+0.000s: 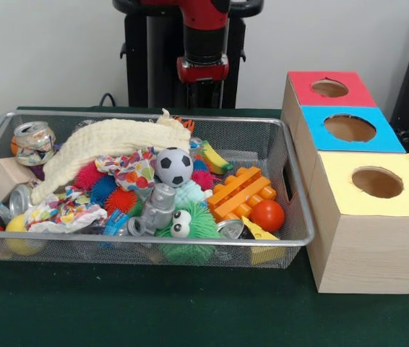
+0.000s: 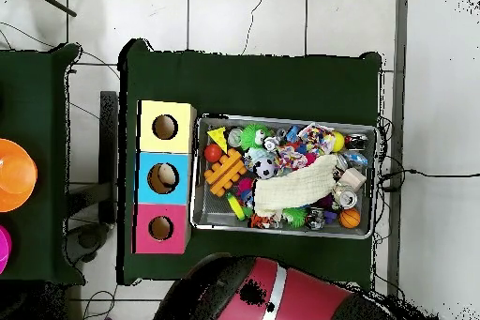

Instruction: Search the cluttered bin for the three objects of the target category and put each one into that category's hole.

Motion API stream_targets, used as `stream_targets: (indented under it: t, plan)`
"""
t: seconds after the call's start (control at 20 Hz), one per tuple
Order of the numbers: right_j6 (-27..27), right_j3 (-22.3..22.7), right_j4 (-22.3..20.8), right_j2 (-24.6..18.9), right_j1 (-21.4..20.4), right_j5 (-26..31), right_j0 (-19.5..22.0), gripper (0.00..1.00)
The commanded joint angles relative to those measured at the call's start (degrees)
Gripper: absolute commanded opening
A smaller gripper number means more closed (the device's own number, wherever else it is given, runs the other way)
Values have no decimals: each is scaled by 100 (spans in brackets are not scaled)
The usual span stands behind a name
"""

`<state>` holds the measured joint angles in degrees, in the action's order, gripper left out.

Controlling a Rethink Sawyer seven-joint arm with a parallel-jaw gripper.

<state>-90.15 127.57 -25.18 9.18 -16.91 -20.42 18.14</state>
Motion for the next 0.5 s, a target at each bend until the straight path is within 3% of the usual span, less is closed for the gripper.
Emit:
stream_targets:
  t: [0.05,0.5]
  plan:
    - [-822,-1041,-68,-370,206,-507,123,100]
    - [-919,-977,52,-310,120,-489,-23,100]
